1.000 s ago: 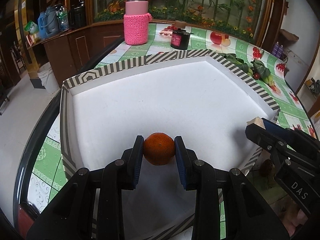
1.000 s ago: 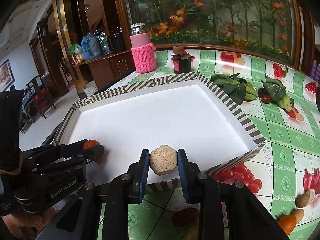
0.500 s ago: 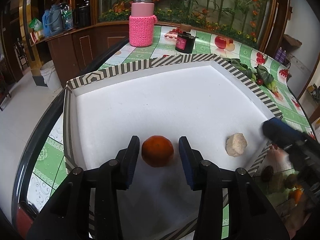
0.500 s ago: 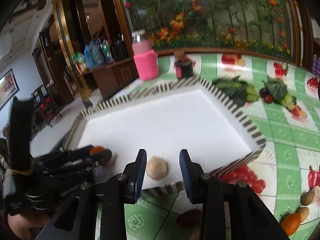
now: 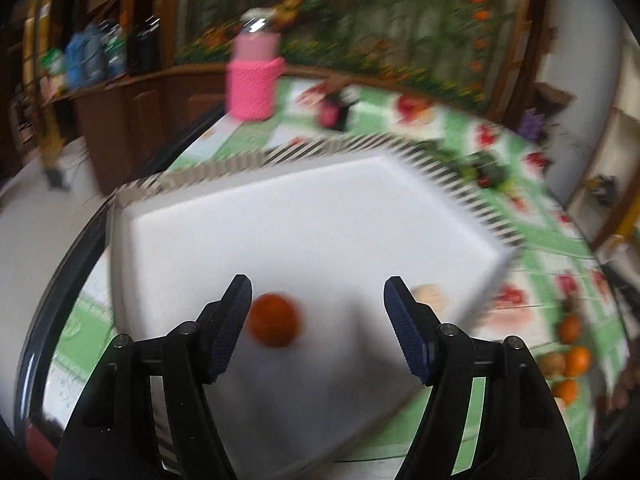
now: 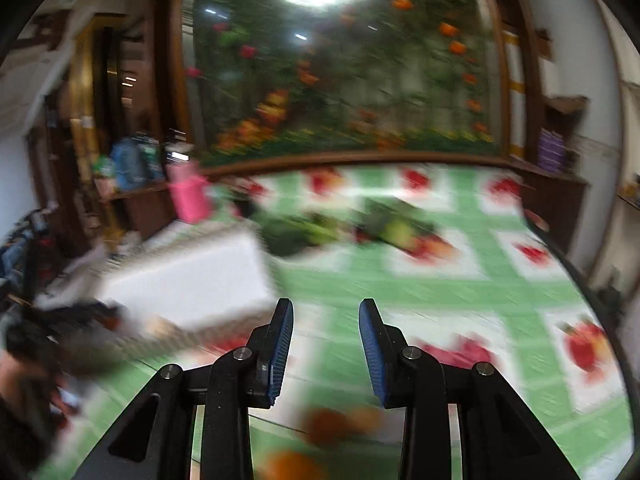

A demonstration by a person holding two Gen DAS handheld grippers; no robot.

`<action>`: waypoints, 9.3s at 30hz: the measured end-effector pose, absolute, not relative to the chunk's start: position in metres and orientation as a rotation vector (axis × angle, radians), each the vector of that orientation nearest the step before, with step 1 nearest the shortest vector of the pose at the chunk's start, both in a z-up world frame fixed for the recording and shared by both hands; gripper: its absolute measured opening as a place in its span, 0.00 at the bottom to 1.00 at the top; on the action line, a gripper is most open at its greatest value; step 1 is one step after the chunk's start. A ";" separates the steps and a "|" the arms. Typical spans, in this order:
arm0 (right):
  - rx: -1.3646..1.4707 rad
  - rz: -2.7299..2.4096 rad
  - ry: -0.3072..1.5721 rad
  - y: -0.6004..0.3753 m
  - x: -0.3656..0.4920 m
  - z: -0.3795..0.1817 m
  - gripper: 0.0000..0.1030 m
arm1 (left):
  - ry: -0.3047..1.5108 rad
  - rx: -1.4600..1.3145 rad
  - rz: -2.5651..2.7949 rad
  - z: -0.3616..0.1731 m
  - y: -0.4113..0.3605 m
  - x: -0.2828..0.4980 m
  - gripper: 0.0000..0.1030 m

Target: Organize fruits

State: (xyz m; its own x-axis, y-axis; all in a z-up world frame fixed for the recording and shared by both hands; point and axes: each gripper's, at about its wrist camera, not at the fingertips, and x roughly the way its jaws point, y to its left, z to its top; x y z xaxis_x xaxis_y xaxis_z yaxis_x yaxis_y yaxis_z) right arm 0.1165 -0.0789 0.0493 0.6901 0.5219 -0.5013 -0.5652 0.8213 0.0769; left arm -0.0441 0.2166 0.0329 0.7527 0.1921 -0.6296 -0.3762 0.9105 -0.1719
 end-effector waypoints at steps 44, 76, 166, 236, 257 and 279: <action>-0.138 0.891 0.731 -0.099 0.088 0.011 0.27 | 0.791 -0.010 -0.312 0.020 0.093 -0.013 0.27; -0.163 0.868 0.586 0.020 0.075 0.049 0.27 | 0.625 -0.571 0.176 0.043 0.269 -0.040 0.28; -0.314 0.967 0.675 -0.071 0.031 0.017 0.30 | 0.664 -0.014 -0.261 0.050 0.126 -0.036 0.54; -0.348 0.924 0.794 -0.052 0.042 -0.005 0.28 | 0.833 0.037 -0.216 0.011 0.105 -0.008 0.16; -0.189 0.893 0.568 0.011 0.048 0.049 0.27 | 0.652 -0.264 -0.012 0.051 0.193 -0.028 0.16; -0.210 0.809 0.724 0.105 0.079 0.019 0.27 | 0.781 -0.274 0.258 0.023 0.231 -0.020 0.16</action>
